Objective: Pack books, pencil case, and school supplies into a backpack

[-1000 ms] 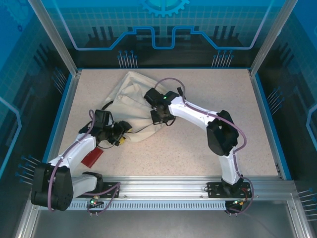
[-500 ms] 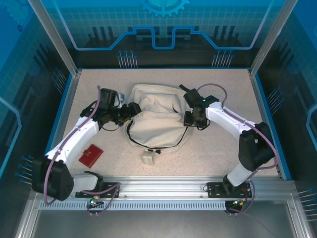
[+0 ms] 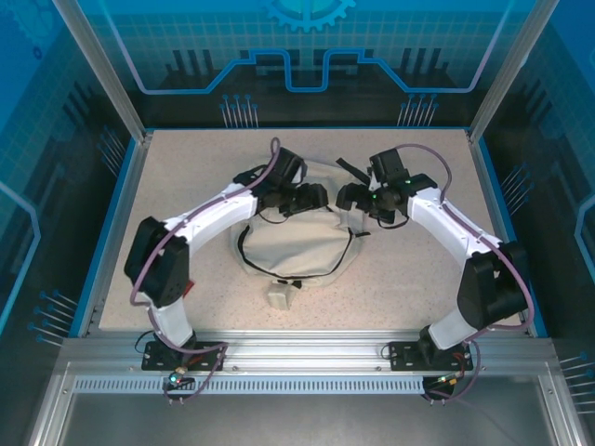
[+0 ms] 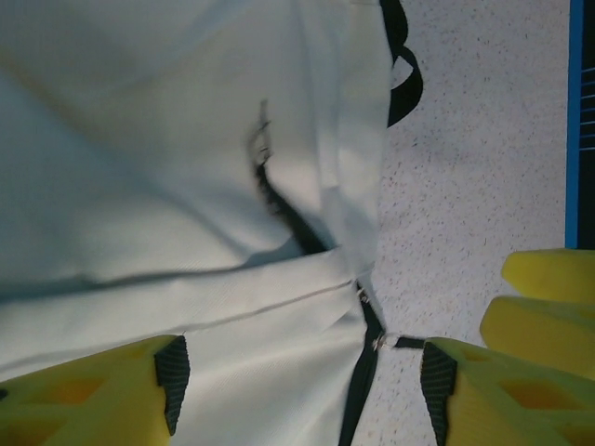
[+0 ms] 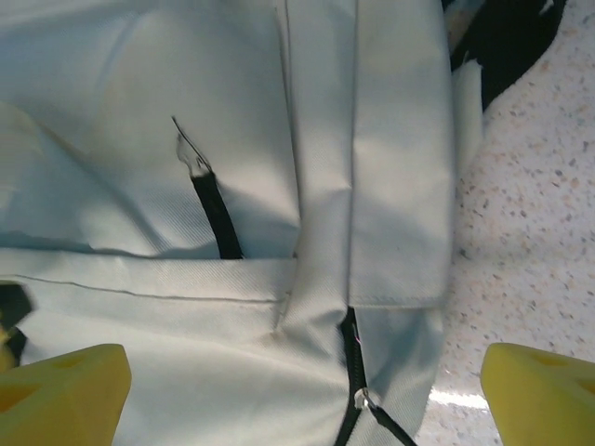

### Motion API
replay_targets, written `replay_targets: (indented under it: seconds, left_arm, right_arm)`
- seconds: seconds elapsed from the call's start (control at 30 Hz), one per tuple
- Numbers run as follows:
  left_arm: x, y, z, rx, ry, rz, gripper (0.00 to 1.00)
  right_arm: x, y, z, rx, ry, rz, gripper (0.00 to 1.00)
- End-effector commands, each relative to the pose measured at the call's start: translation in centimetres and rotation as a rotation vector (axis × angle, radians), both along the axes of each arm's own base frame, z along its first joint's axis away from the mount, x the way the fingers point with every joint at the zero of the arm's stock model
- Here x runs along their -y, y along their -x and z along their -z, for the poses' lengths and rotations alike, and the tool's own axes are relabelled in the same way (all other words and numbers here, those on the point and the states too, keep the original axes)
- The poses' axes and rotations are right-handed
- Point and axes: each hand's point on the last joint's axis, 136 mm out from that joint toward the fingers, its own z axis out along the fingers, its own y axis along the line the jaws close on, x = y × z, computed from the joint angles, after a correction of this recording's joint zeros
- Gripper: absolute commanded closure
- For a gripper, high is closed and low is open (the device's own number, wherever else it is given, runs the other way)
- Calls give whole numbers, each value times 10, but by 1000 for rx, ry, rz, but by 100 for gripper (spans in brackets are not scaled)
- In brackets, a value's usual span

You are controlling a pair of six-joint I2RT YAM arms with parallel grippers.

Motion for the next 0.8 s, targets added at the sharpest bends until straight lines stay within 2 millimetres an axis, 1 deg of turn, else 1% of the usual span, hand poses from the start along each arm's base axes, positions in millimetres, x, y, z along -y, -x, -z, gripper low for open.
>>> replay_targets:
  seconds: [0.0, 0.1, 0.17, 0.23, 0.27, 0.33, 0.4, 0.47, 0.57, 0.63, 0.77]
  left_arm:
    - [19, -14, 5, 23, -10, 3, 35]
    - [31, -22, 17, 10, -24, 9, 40]
    - [33, -26, 26, -10, -39, -6, 42]
    - [30, -31, 37, -21, -71, -39, 45]
    - [29, -33, 41, -20, -85, -50, 47]
    - [19, -37, 48, -26, -144, -88, 49]
    - [16, -41, 50, -8, -162, -101, 49]
    - [20, -45, 53, 0, -167, -88, 49]
    - [23, -52, 62, -15, -190, -78, 50]
    - [27, -54, 69, -31, -193, -72, 54]
    - [24, -51, 82, -73, -244, -75, 60]
  right_arm:
    - [-3, -11, 7, -3, -78, 13, 3]
    - [-1, -17, 10, -2, -96, 24, 4]
    - [1, -19, 14, -16, -96, 33, 6]
    - [5, -20, 20, -30, -88, 49, 8]
    - [7, -20, 22, -35, -84, 57, 11]
    - [11, -19, 26, -45, -80, 71, 15]
    - [14, -18, 29, -46, -76, 81, 17]
    - [15, -18, 31, -48, -76, 81, 18]
    - [13, -17, 35, -59, -82, 73, 19]
    - [12, -17, 36, -63, -86, 74, 21]
    - [13, -15, 38, -68, -86, 77, 22]
